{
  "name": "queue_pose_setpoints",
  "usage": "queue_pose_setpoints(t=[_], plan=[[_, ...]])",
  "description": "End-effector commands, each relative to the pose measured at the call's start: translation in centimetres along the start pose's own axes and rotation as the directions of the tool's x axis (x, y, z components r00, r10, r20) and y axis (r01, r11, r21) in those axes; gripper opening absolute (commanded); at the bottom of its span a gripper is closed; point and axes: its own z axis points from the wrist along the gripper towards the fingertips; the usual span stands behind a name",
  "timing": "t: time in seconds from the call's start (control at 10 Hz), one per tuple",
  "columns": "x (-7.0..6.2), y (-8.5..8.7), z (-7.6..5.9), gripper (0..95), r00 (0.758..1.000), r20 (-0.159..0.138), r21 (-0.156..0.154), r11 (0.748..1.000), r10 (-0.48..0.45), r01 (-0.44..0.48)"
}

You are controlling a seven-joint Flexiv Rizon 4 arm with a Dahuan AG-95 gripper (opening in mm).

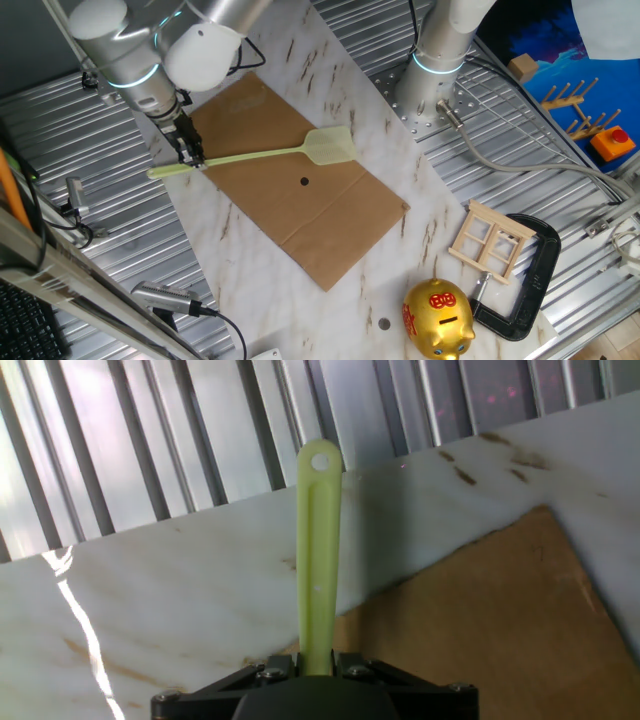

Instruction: Swat with a flyswatter

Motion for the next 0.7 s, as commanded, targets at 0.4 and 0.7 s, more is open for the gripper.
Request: queue_pose_setpoints(t=[0.4,0.7], plan=[[0.19,0.06,-0.14,0.0,1.000,0.002,0.005,1.000,0.000,0.000],[0.19,0.04,-0.16,0.0,0.999,-0.012,0.003,1.000,-0.030,0.030]])
